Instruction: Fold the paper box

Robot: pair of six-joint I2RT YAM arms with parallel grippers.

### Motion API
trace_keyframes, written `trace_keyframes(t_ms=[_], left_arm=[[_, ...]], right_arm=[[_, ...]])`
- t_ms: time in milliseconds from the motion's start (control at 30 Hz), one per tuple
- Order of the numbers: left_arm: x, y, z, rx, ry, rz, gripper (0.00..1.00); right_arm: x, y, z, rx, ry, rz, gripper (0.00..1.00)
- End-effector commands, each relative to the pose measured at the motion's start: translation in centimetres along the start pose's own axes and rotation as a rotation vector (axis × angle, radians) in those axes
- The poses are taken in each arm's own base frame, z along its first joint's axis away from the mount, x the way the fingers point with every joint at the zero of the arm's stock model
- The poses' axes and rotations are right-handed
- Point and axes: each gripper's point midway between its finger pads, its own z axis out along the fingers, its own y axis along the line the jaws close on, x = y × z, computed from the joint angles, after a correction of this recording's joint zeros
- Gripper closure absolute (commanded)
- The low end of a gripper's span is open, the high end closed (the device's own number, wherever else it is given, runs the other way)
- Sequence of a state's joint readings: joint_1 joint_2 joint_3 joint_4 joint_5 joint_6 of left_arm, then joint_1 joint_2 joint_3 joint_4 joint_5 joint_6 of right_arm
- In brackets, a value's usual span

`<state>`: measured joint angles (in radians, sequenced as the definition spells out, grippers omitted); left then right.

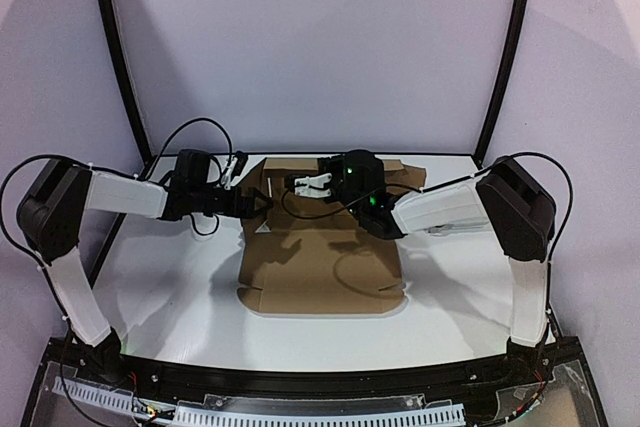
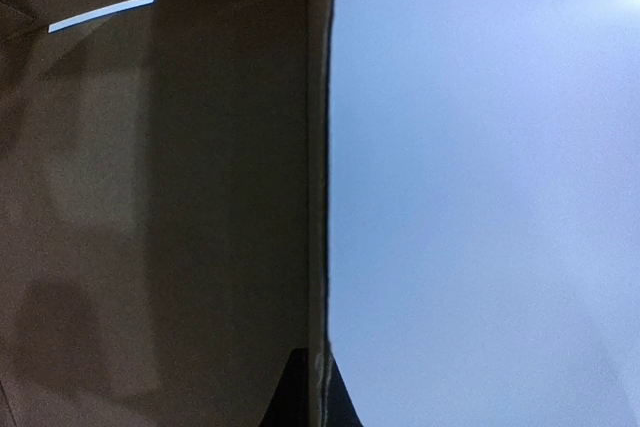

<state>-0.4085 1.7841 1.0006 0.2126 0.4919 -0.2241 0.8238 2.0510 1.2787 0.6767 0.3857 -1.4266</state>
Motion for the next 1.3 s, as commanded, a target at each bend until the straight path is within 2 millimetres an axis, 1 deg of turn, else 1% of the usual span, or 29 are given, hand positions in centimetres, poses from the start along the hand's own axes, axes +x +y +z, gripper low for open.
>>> trace_keyframes(t_ms=[0, 67, 167, 200, 267, 333, 367, 433, 467, 500, 533, 600, 667, 700, 733, 767, 800, 833, 867, 900, 967, 1033, 1067, 1100, 1133, 1267], left_arm=[[0.0, -2.6, -1.8, 0.093, -0.036, 0.010, 0.01], [1.3, -3.1, -2.6, 0.111, -0.022, 0.001, 0.01], [1.5, -3.1, -4.9, 0.046, -0.043, 0.011, 0.01], [1.3, -2.4, -5.6, -0.017, -0.060, 0.015, 0.01], [0.5, -1.6, -8.0, -0.138, -0.100, 0.030, 0.01], [0.6, 0.1, -9.8, -0.270, -0.119, 0.041, 0.01], [0.7, 0.4, -10.7, -0.312, -0.125, 0.046, 0.01], [0.5, 0.2, -12.8, -0.356, -0.149, 0.065, 0.01], [0.6, 0.5, -13.5, -0.387, -0.157, 0.078, 0.01], [0.0, 0.3, -14.6, -0.409, -0.193, 0.085, 0.01], [-0.3, 0.9, -15.5, -0.457, -0.220, 0.080, 0.01], [-1.7, 3.8, -18.5, -0.621, -0.309, 0.010, 0.01], [-2.2, 8.5, -21.8, -0.789, -0.381, -0.159, 0.01], [-2.9, 10.0, -23.0, -0.816, -0.423, -0.258, 0.01], [-3.0, 12.0, -23.7, -0.851, -0.421, -0.326, 0.01], [-3.0, 14.1, -23.7, -0.884, -0.395, -0.363, 0.01], [-3.1, 15.1, -23.0, -0.879, -0.366, -0.376, 0.01], [-1.8, 16.8, -20.9, -0.873, -0.283, -0.391, 0.01], [-3.0, 16.6, -19.5, -0.805, -0.263, -0.370, 0.01], [-3.5, 16.6, -17.4, -0.725, -0.226, -0.365, 0.01], [-3.5, 16.8, -13.5, -0.579, -0.155, -0.373, 0.01], [-2.9, 17.2, -10.6, -0.490, -0.119, -0.374, 0.01], [-3.3, 16.5, -9.7, -0.435, -0.115, -0.342, 0.01], [-3.3, 16.1, -8.9, -0.408, -0.106, -0.315, 0.01], [-3.3, 15.2, -7.9, -0.369, -0.091, -0.286, 0.01], [-2.7, 12.0, -5.1, -0.267, -0.018, -0.142, 0.01]], right_arm=[[0.8, 7.3, -0.5, -0.221, 0.039, -0.071, 1.00], [0.9, 7.4, -0.5, -0.224, 0.041, -0.074, 1.00], [0.9, 7.4, -0.5, -0.226, 0.042, -0.075, 1.00], [1.0, 7.4, -0.6, -0.228, 0.045, -0.076, 1.00], [1.1, 7.5, -0.6, -0.229, 0.046, -0.076, 1.00], [1.1, 7.5, -0.7, -0.231, 0.047, -0.076, 1.00], [1.2, 7.7, -0.8, -0.234, 0.048, -0.078, 1.00], [1.2, 7.8, -0.8, -0.236, 0.049, -0.081, 1.00], [1.2, 7.9, -0.8, -0.238, 0.047, -0.082, 1.00], [1.2, 8.0, -0.8, -0.241, 0.046, -0.081, 1.00], [1.2, 8.0, -0.8, -0.243, 0.047, -0.080, 1.00], [1.2, 8.0, -0.8, -0.243, 0.047, -0.082, 1.00], [1.1, 8.1, -0.9, -0.247, 0.044, -0.086, 1.00], [1.1, 8.1, -0.9, -0.249, 0.040, -0.085, 1.00], [1.0, 8.2, -0.9, -0.251, 0.038, -0.084, 1.00], [1.0, 8.1, -0.9, -0.251, 0.038, -0.082, 1.00], [1.0, 8.1, -0.8, -0.250, 0.038, -0.081, 1.00], [1.0, 8.1, -0.8, -0.248, 0.039, -0.079, 1.00], [1.0, 8.0, -0.7, -0.246, 0.041, -0.078, 1.00], [1.0, 7.9, -0.7, -0.245, 0.042, -0.078, 1.00], [0.9, 7.9, -0.6, -0.245, 0.043, -0.074, 1.00], [0.8, 7.9, -0.6, -0.248, 0.043, -0.073, 1.00], [0.9, 8.0, -0.6, -0.254, 0.044, -0.075, 1.00], [0.9, 7.9, -0.6, -0.254, 0.043, -0.075, 1.00], [0.8, 7.9, -0.6, -0.255, 0.043, -0.074, 1.00], [0.6, 7.7, -0.5, -0.255, 0.043, -0.069, 1.00]])
